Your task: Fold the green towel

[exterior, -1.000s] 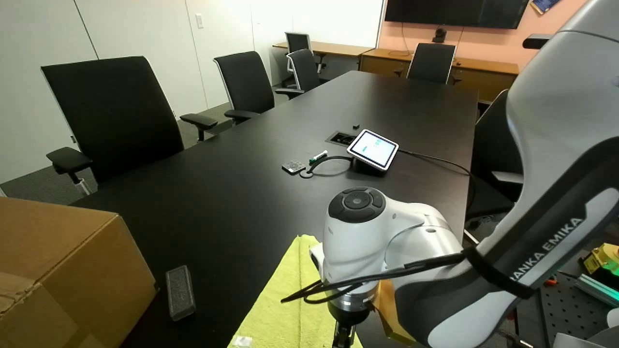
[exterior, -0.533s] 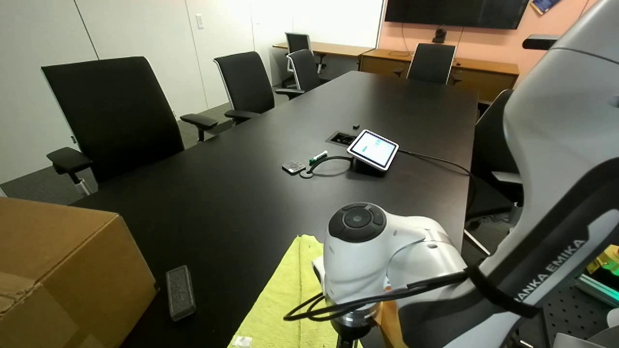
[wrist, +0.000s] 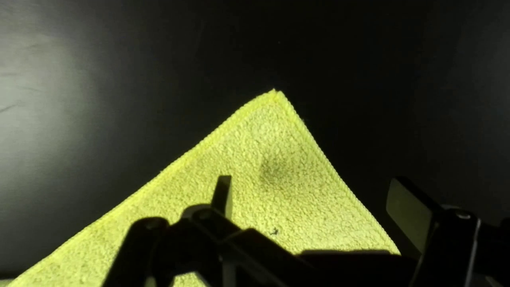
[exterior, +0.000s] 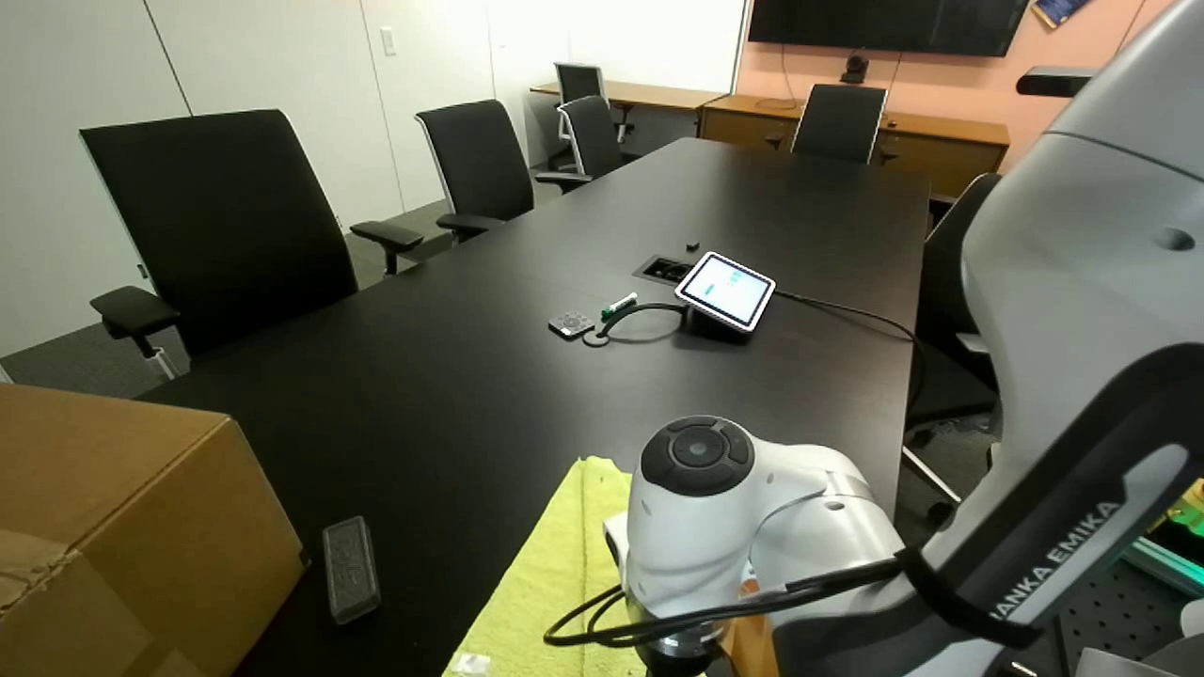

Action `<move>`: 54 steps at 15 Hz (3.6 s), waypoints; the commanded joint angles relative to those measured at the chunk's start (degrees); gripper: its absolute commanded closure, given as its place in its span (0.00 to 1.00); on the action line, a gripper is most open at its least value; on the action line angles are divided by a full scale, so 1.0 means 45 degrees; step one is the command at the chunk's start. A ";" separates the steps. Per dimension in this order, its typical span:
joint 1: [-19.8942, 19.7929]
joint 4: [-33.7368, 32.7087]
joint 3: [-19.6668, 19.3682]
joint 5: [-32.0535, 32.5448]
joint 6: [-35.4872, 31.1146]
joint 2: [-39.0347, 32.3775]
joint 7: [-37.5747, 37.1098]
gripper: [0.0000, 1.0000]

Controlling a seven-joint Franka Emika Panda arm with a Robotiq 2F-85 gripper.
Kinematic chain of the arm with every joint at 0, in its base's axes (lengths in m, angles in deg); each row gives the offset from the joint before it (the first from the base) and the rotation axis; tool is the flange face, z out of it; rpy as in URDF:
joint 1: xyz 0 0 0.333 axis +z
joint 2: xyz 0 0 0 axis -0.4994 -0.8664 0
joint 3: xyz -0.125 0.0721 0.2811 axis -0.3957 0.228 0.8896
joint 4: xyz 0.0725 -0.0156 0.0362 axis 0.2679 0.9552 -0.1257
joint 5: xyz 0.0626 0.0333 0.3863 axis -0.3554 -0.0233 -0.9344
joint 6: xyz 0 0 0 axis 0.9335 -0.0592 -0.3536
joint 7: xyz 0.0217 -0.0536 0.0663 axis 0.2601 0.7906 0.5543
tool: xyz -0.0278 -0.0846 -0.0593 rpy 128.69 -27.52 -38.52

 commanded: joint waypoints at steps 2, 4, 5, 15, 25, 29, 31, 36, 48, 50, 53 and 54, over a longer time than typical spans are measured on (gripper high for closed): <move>0.0243 -0.0344 -0.0123 -0.0230 -0.0426 -0.0456 -0.0218 0.00; 0.0297 -0.0377 -0.0148 -0.0246 -0.0312 -0.0520 -0.0290 0.00; 0.0300 -0.0379 -0.0154 -0.0252 -0.0353 -0.0588 -0.0303 0.00; -0.0243 -0.0317 0.0519 -0.0693 -0.0462 -0.0946 0.0319 0.00; -0.0459 -0.0376 0.0695 -0.1280 -0.0346 -0.0960 0.0588 0.57; -0.0463 -0.0343 0.0706 -0.1274 -0.0185 -0.0788 0.0625 0.88; -0.0424 -0.0418 0.0628 -0.1216 0.0026 -0.0768 0.0608 0.98; -0.0148 -0.0612 0.0143 -0.0581 0.1470 -0.0243 0.0748 0.97; 0.0730 -0.5198 -0.0367 0.4273 0.7727 -0.1015 0.2215 0.97; 0.0957 -0.6018 -0.0337 0.5051 0.8083 -0.1343 0.2665 0.97; 0.1347 -0.7192 -0.0412 0.6209 0.8256 -0.2017 0.3318 0.97; 0.1446 -0.7529 -0.0401 0.6525 0.8251 -0.2189 0.3676 0.97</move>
